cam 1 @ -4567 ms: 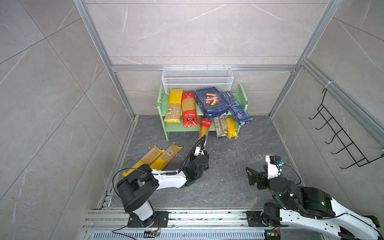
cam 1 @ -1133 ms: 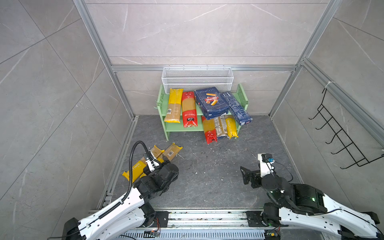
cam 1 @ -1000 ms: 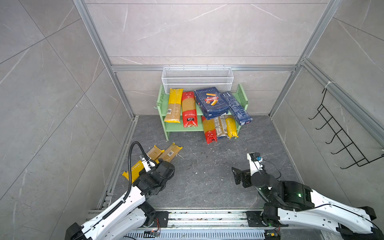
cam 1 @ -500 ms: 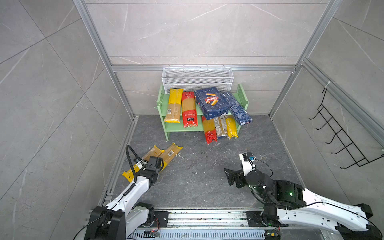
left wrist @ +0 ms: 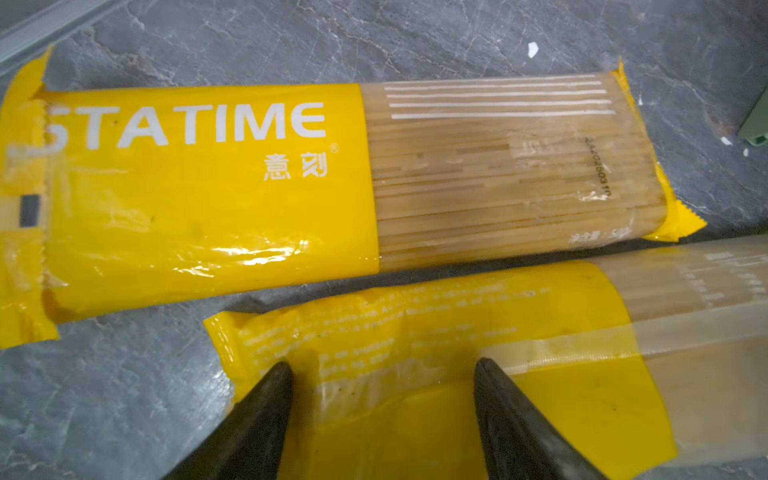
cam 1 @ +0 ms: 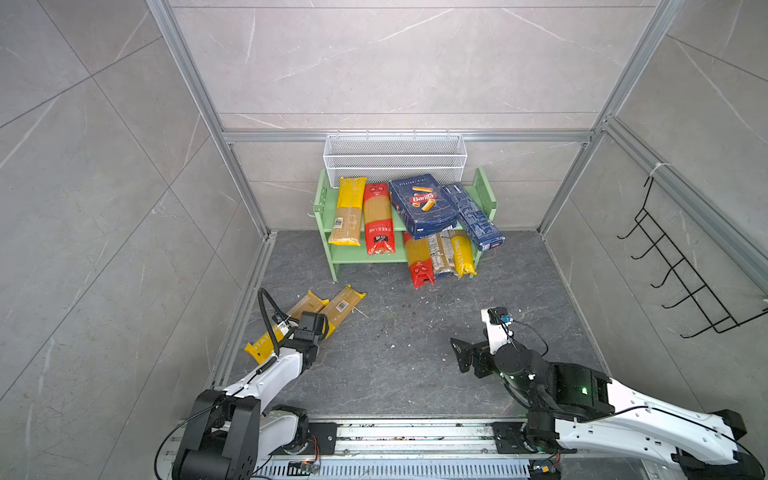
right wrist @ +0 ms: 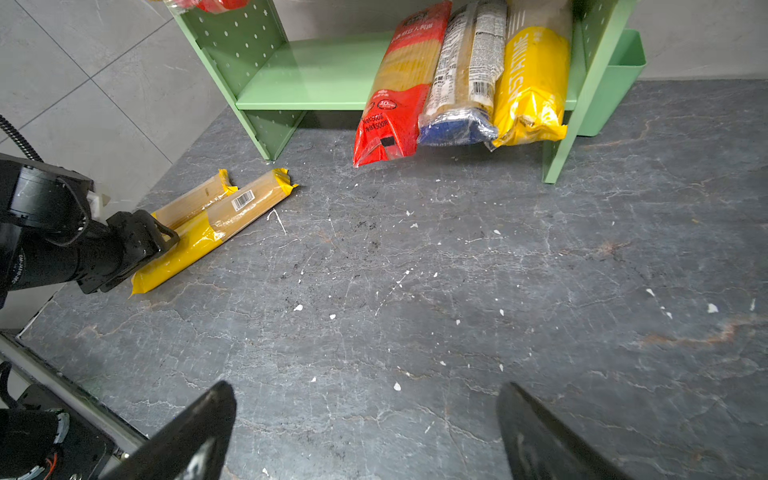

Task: Place and organize the pasta boxes and bags onto the shelf
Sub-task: 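Lower the left gripper onto the end of the barcoded yellow bag, then close the left gripper on the yellow bag end and tilt it upright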

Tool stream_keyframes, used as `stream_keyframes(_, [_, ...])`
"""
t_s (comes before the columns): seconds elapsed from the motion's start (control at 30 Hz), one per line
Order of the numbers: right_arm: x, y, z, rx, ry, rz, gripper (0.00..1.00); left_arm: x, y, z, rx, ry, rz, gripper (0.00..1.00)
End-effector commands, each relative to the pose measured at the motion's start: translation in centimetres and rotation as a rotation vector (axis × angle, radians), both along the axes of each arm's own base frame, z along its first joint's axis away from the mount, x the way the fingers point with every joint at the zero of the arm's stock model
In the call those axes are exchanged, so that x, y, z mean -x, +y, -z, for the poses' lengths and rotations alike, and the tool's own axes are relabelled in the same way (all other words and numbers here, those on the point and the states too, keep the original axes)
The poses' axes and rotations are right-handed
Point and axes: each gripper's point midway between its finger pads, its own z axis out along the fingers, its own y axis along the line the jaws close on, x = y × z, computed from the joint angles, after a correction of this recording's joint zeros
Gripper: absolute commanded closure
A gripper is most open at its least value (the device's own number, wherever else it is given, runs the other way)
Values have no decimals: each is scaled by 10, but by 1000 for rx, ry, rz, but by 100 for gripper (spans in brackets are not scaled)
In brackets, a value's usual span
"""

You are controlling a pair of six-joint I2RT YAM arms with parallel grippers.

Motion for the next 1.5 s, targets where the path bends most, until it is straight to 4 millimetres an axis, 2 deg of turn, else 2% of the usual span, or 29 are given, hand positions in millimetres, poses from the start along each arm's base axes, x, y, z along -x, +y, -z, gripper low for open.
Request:
stream_keyframes(0.0, [-1,6,8,22,2,-14,0,5,-36,12,76,22,110,35])
stream_keyframes(0.13, [-1,19,16,29,29,-40,1,12,-71,11,70,18,195,42])
stream_keyframes(0.33, [0,46,27,7,92,-113,0,28,-127,3,16,11,334,44])
stream_keyframes(0.47, [-5,64,46,-31,179,-159,0,41,-152,-4,-12,-2,401,42])
stream_keyframes(0.57, [-14,77,65,-91,278,-202,0,50,-161,-13,-27,-21,435,34])
stream_keyframes(0.7, [-32,83,93,-131,363,-203,0,59,-160,-27,-53,-41,468,21])
stream_keyframes(0.87, [-42,89,102,-107,370,-201,0,65,-155,-54,-140,-95,503,1])
stream_keyframes(0.97, [-43,88,98,-110,363,-199,1,60,-146,-57,-233,-128,519,0])
stream_keyframes(1.07, [-43,81,92,-104,351,-188,0,54,-146,-47,-258,-209,563,0])
stream_keyframes(1.27, [-38,59,78,-94,323,-159,0,51,-124,-28,-275,-304,558,0])
stream_keyframes(1.47, [-33,43,69,-82,304,-128,0,39,-130,-18,-242,-296,584,0])
